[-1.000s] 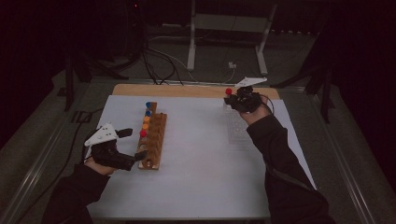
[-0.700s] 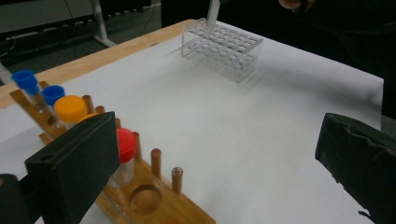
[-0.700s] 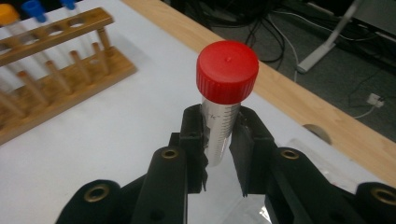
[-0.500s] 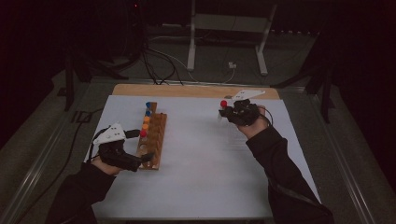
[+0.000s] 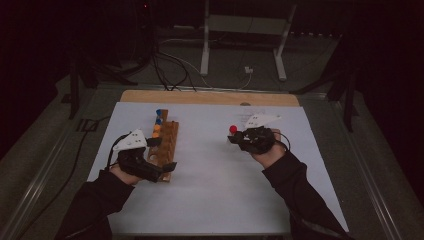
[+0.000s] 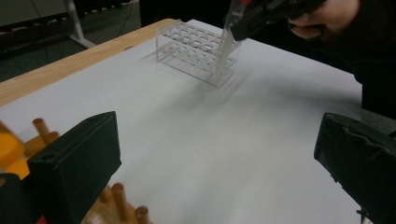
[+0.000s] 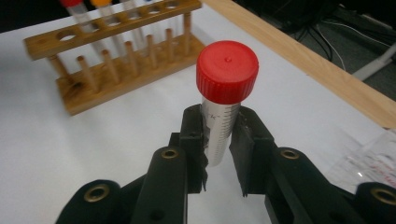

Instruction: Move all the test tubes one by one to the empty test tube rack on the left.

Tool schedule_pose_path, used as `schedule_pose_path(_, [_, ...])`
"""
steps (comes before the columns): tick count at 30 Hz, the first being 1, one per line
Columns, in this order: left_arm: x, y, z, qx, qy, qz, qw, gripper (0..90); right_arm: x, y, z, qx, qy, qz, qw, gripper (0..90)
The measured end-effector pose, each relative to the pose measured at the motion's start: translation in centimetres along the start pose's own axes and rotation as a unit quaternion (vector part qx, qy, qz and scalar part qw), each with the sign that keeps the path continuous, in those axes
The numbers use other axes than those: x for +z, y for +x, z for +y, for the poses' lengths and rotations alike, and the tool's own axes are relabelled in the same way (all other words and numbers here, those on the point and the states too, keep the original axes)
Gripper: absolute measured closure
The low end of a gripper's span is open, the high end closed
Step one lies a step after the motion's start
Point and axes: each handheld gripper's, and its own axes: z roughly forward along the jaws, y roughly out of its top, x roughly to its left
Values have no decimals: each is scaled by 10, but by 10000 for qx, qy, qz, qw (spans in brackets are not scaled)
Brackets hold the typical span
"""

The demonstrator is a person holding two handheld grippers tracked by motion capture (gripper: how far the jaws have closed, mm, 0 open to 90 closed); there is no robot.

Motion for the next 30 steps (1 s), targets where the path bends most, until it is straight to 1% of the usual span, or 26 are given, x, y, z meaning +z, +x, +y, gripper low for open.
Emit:
schedule_pose_path(4, [9,-5,5,62,32,-114,9999,16,-2,13,-4,-72,-26,184,9998,749])
schedule_pose_path(5, [12,-6,7,59,25,-111,9999,17,-2,16,-5,-85,-21,229,9997,749])
schedule_pose_path(6, [14,-7,9,76,17,-172,9998,32,-2,20,-6,-118,-15,254,9996,749])
schedule_pose_path(8, [19,-10,13,117,26,-211,9997,37,-3,26,-8,-128,-42,346,9993,748])
schedule_pose_path(9, [22,-12,15,143,13,-274,9995,47,-3,30,-10,-138,-51,392,9991,749])
schedule_pose_path(14, [34,-20,27,260,-31,-440,9987,91,-3,45,-15,-206,-24,577,9981,749])
schedule_pose_path(16, [40,-24,31,312,-75,-509,9982,146,-3,50,-17,-223,-42,662,9976,749])
schedule_pose_path(18, [46,-27,34,374,-64,-600,9975,176,-3,54,-18,-266,-27,691,9973,749])
schedule_pose_path(19, [50,-29,36,388,-65,-611,9974,213,-2,55,-18,-266,-14,727,9970,749])
schedule_pose_path(21, [56,-32,39,439,-68,-671,9968,258,-1,58,-18,-284,13,760,9967,749])
schedule_pose_path(23, [63,-34,41,453,-92,-743,9962,327,1,60,-19,-299,40,799,9963,749])
schedule_pose_path(24, [66,-36,42,472,-87,-743,9961,345,2,61,-19,-331,59,799,9962,749])
schedule_pose_path(25, [70,-37,43,500,-67,-795,9956,370,3,61,-20,-326,69,817,9961,749])
schedule_pose_path(29, [83,-42,46,608,8,-872,9943,453,3,62,-19,-339,73,842,9958,749])
schedule_pose_path(30, [85,-43,46,617,18,-861,9944,475,3,63,-19,-344,70,845,9958,749])
